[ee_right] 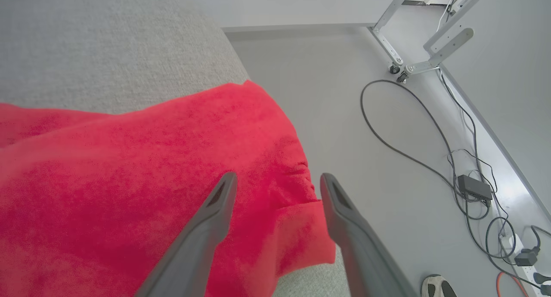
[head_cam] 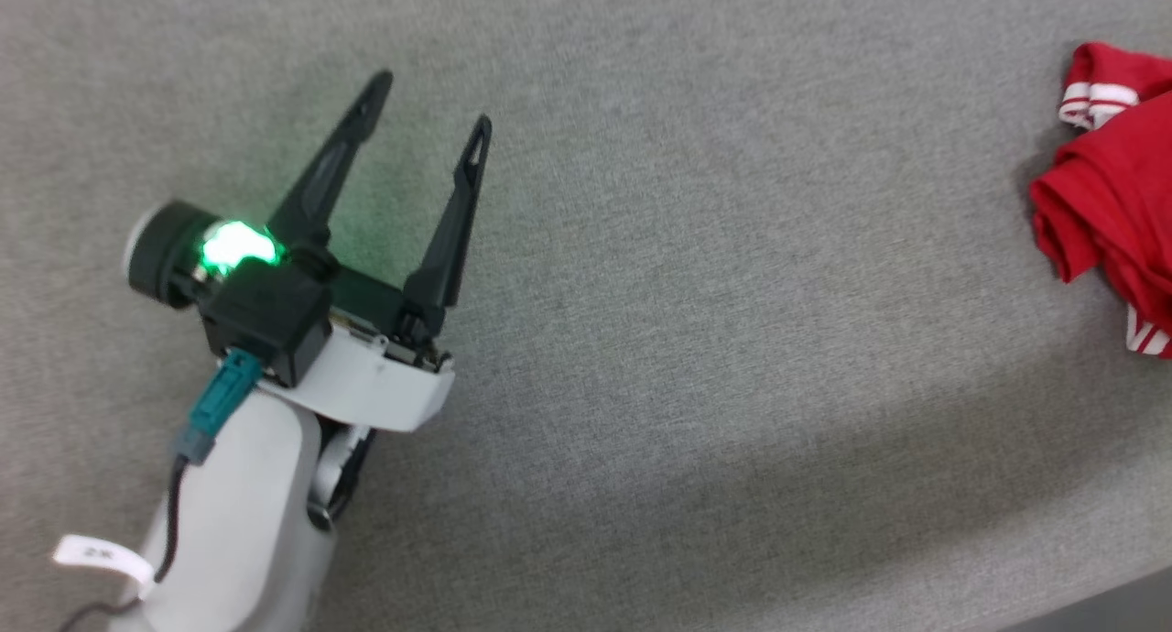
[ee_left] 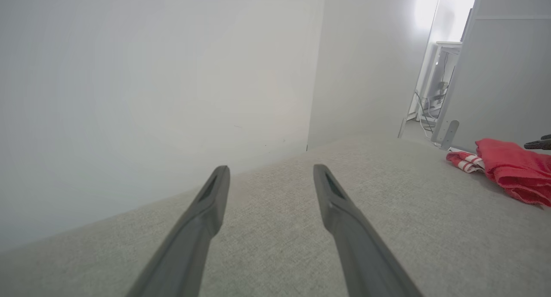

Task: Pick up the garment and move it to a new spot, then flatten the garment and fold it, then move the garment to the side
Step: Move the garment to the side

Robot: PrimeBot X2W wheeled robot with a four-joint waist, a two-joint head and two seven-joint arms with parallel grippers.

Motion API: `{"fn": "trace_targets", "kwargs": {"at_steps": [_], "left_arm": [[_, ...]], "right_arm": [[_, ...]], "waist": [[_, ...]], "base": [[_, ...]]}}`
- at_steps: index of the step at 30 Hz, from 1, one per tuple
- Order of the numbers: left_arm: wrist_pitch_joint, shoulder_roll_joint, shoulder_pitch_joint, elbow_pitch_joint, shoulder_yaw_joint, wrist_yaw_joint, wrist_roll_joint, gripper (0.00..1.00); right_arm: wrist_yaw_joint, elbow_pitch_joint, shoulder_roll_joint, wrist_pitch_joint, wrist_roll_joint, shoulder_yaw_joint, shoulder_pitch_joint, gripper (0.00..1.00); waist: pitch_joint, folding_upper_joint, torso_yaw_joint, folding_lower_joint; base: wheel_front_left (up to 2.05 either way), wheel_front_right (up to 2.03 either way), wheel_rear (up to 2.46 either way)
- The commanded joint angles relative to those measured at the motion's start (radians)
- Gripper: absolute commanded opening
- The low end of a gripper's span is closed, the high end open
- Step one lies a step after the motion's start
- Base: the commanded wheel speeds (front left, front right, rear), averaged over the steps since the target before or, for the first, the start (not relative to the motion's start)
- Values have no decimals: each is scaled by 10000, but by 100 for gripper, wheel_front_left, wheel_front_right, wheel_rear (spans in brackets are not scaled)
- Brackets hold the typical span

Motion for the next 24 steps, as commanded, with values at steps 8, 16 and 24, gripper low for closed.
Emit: {"fn": "trace_targets", "kwargs": {"at_steps": [8, 16, 24], "left_arm": [[3, -583, 1147, 498, 407, -6, -451, 100], [2, -725, 2384, 1269, 1007, -56, -714, 100], [2, -1347, 3646, 1839, 1818, -70, -865, 100]], "right_arm": [[-11, -1379, -64, -25, 536, 1327, 876, 100], [-11, -3364, 127, -567, 1601, 2973, 2427, 100], [-11, -4388, 551, -1545, 2506, 3831, 3915, 100]], "waist": [[-1770, 0, 582, 0], [-3070, 0, 1304, 0], [-4128, 0, 2221, 0]], "base": [[0, 0, 0], [0, 0, 0], [0, 0, 0]]}}
